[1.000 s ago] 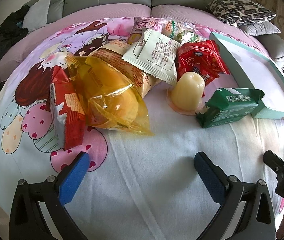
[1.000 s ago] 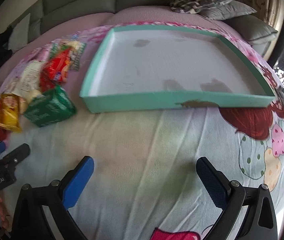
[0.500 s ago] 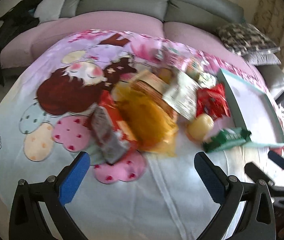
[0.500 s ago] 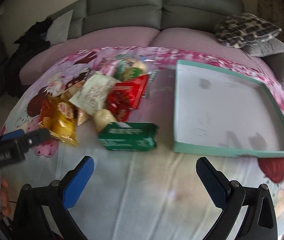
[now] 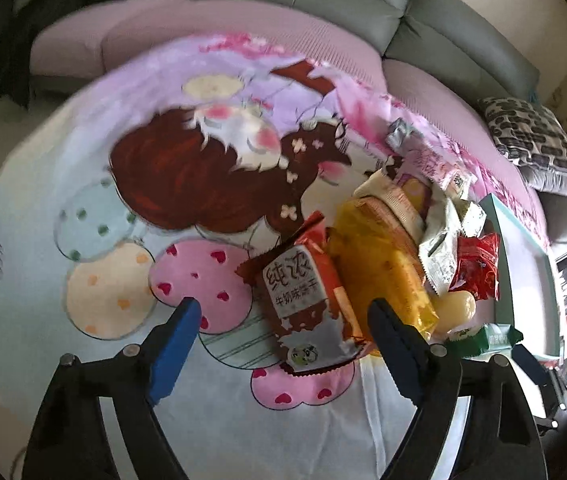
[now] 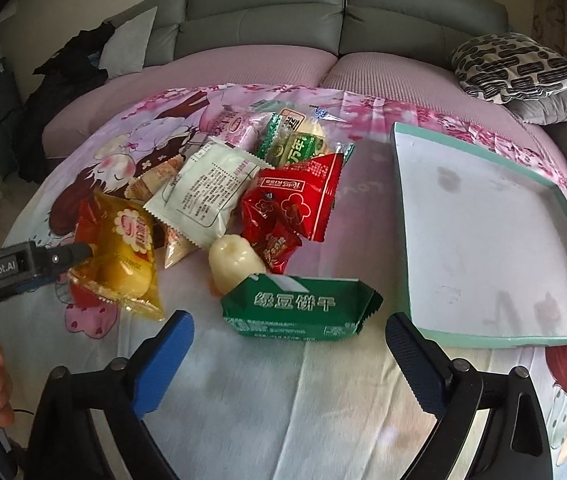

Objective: Organize snacks
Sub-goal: 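Grasp the green mung-bean cake box with the right gripper while the left grasps the red milk biscuit packet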

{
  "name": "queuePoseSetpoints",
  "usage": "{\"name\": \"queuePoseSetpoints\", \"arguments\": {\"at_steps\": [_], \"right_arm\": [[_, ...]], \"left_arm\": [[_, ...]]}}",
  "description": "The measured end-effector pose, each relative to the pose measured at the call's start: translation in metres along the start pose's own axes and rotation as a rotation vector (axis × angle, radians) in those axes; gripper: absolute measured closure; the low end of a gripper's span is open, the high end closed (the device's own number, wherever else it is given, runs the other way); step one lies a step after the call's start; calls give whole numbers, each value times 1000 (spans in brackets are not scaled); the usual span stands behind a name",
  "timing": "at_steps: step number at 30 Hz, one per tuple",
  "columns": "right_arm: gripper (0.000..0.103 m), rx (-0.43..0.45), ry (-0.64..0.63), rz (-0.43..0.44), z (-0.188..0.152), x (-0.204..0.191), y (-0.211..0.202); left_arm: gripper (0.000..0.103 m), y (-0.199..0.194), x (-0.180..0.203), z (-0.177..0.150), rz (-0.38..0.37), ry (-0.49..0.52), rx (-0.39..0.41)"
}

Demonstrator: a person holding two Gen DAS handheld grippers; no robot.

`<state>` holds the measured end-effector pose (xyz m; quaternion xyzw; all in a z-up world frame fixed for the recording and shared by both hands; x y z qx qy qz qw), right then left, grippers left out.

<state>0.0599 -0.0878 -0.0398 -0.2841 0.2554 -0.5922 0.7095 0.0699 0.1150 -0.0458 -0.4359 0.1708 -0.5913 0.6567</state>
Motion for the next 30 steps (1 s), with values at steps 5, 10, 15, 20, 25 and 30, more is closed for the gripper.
{"name": "queuePoseSetpoints", "arguments": {"at_steps": [5, 10, 15, 20, 25, 30], "right_arm": [[13, -15, 1, -5, 1, 1, 9], [21, -18, 12, -4, 2, 3, 12], [30, -16, 22, 1, 2, 4, 13], [31, -16, 25, 5, 3, 4, 12], [32, -18, 24, 11, 2, 4, 10], [33, -11, 30, 15, 4, 5, 5]], "left_arm": [[23, 10, -1, -6, -20, -31, -29], [23, 17, -1, -5, -26, -53, -47], [24, 18, -1, -6, -18, -57, -53], [47, 24, 9, -6, -59, -76, -80], [54, 24, 14, -7, -61, -70, -87], [55, 18, 12, -8, -64, -72, -91]]}}
Point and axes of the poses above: each gripper's, at about its wrist camera, not at the fingertips, and y roughly the way its jaws point, x to its right, z to its top, the point moved 9 cm from there along y, roughly the way its jaws point, and after that the axes turned 9 degrees about x, right-handed, at the moved point
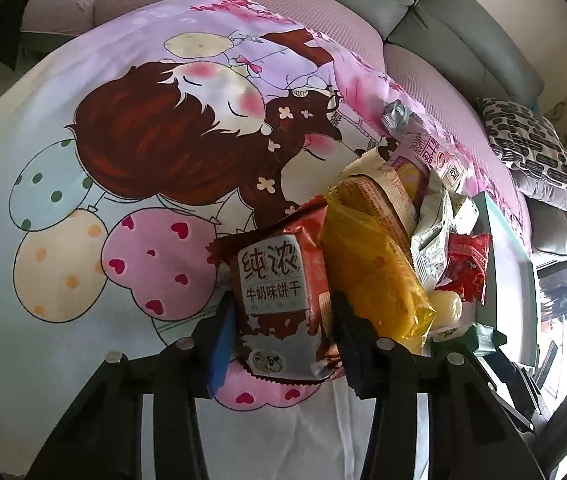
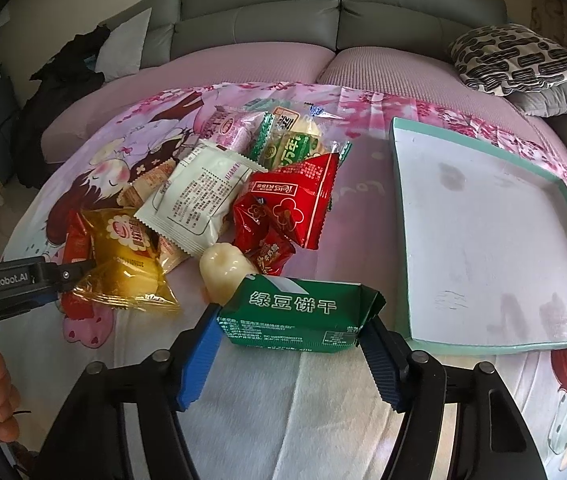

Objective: Organize snacks
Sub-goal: 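Grasp the green mung-bean cake box with the right gripper while the left grasps the red milk biscuit packet, then carry both packets over the mint-green tray and open both grippers to drop them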

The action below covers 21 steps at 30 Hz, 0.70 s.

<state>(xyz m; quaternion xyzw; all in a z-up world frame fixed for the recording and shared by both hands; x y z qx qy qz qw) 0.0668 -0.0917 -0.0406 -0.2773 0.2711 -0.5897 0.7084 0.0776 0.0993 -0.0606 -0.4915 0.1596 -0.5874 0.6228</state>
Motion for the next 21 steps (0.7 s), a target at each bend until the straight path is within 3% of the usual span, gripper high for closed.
{"name": "queuePoseSetpoints", "arguments": {"at_steps": [7, 12, 21], "right_arm": [[33, 26, 22, 14, 6, 5, -14], [33, 80, 35, 22, 18, 10, -32], [33, 163, 48, -27, 39, 47, -60]], "left_arm": [[56, -15, -8, 3, 29, -6, 16], [56, -38, -3, 15, 47, 12, 72], [56, -56, 56, 33, -10, 126, 131]]}}
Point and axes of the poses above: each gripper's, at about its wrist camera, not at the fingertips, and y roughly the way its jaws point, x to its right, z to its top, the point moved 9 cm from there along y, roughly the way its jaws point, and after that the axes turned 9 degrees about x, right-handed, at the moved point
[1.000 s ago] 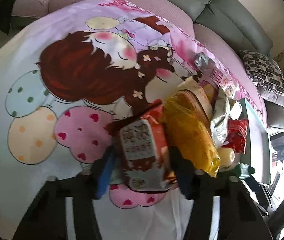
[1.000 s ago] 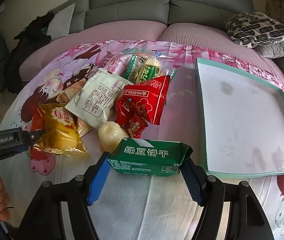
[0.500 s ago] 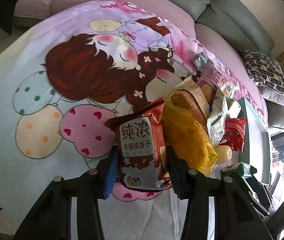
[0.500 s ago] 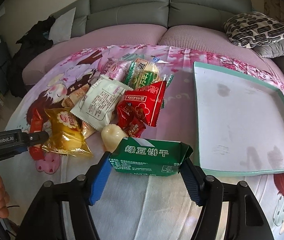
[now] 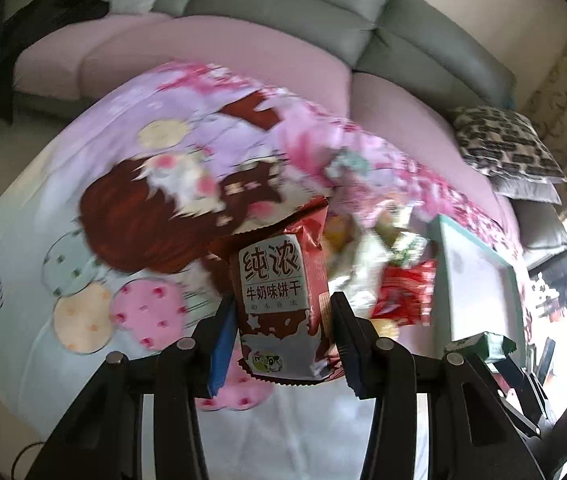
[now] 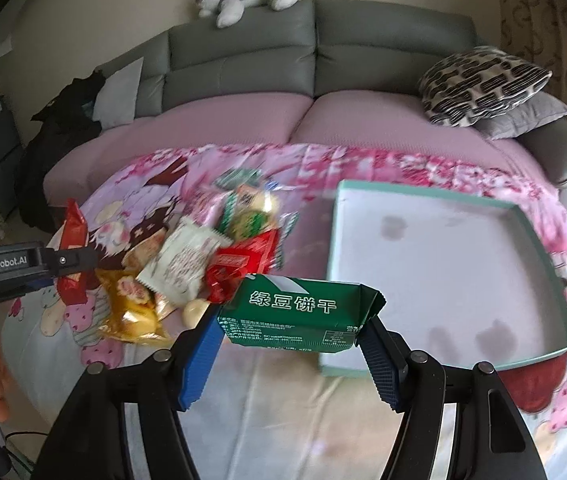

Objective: Organize snacks
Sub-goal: 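Carry both packets over the mint-green tray and open both grippers to drop them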

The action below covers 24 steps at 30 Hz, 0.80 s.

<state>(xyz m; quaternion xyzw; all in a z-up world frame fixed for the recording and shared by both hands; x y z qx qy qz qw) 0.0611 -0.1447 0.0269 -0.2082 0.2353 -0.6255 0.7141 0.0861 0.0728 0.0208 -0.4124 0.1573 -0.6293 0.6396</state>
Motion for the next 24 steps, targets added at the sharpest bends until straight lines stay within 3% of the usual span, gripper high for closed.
{"name": "queuePoseSetpoints", "arguments": {"at_steps": [11, 24], "right_arm": [[33, 37, 38, -139, 26, 85, -11], [33, -26, 115, -249, 37, 185, 10]], "left_arm": [[55, 10, 117, 5, -137, 190, -7], [55, 51, 239, 7, -233, 388, -26]]}}
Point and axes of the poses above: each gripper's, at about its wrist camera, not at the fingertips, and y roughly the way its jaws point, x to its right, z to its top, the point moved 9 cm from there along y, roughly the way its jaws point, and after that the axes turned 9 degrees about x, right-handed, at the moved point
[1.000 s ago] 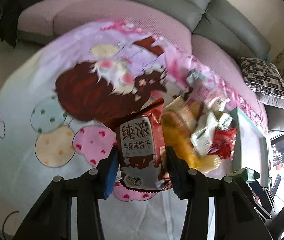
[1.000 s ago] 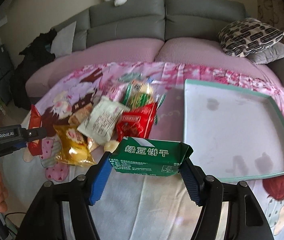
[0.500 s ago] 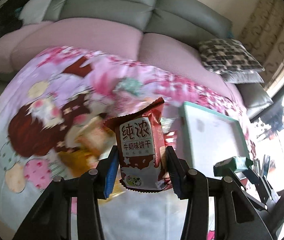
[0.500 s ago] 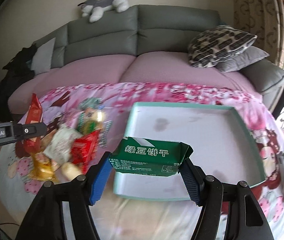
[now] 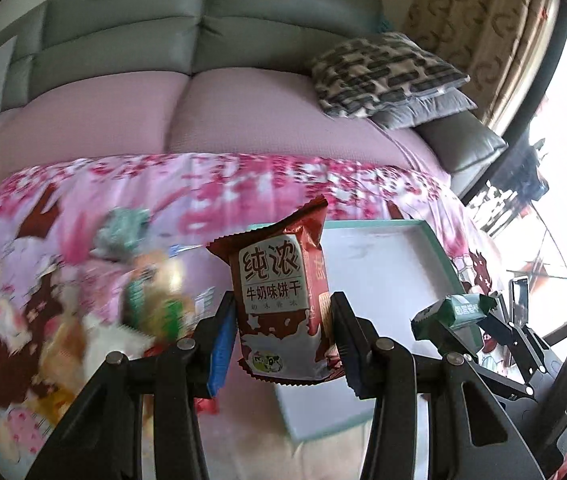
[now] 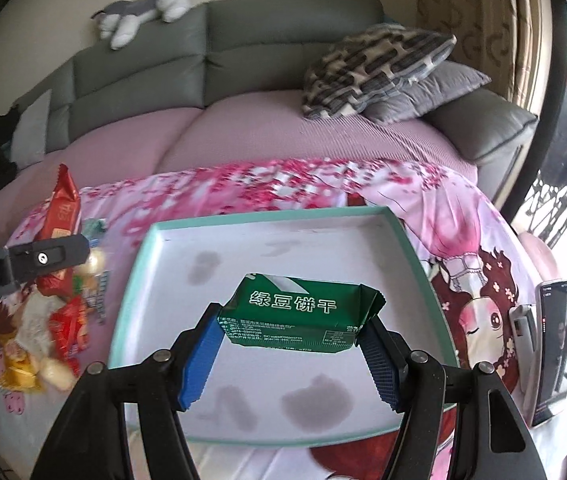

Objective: Organize snacks
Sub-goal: 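Carry both packets over the mint-green tray and open both grippers to drop them, then move both grippers back toward the snack pile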

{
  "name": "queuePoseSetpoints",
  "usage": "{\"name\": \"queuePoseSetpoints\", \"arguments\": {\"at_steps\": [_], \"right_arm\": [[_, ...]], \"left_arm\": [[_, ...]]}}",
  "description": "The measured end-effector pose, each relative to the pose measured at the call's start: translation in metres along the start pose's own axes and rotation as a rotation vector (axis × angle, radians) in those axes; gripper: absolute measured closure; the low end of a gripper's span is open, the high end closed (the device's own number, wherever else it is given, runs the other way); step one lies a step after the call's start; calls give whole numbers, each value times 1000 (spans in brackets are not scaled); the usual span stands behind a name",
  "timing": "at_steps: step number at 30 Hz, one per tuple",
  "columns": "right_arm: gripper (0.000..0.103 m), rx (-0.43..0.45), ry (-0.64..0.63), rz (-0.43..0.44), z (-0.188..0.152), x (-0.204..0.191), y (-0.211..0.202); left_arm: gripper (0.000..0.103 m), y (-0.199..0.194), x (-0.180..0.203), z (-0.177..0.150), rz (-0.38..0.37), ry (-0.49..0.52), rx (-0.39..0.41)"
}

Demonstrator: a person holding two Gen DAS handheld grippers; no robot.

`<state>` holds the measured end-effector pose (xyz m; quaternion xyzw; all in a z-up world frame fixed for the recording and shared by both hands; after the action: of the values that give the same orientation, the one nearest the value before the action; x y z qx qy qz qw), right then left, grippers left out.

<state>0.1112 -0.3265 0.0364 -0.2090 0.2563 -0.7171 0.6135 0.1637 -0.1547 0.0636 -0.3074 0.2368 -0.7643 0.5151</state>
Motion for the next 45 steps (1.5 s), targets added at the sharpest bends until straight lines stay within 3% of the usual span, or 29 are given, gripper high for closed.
{"name": "queuePoseSetpoints", "arguments": {"at_steps": [11, 17, 29, 33, 36, 39, 41, 45], "right_arm": [[33, -81, 41, -48, 13, 36, 57], [33, -115, 58, -69, 19, 45, 88], [31, -179, 60, -93, 14, 54, 115], [28, -167, 60, -103, 15, 54, 109], [18, -152, 49, -108, 18, 53, 98], [12, -128, 27, -113, 21, 49, 84], [3, -126, 16, -114, 21, 45, 76], [2, -118, -2, -103, 18, 33, 58]], "left_arm": [[55, 88, 29, 1, -2, 67, -105], [55, 112, 40, 14, 2, 115, -91], [55, 140, 27, 17, 34, 77, -134], [38, 135, 18, 17, 59, 64, -118], [37, 128, 14, 18, 80, 68, -107], [17, 117, 12, 21, 90, 70, -82], [16, 107, 9, 23, 95, 70, -66], [16, 87, 2, 22, 111, 69, -43]]}}
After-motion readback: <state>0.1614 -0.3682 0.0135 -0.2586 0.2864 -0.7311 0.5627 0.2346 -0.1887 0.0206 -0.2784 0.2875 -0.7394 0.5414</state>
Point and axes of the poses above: each gripper's, at about its wrist camera, not at the fingertips, and y roughly the way its jaws point, x to its right, z to its top, the point moved 9 cm from there along y, roughly the way its jaws point, and after that the axes turned 9 degrees about x, right-handed, at the moved point
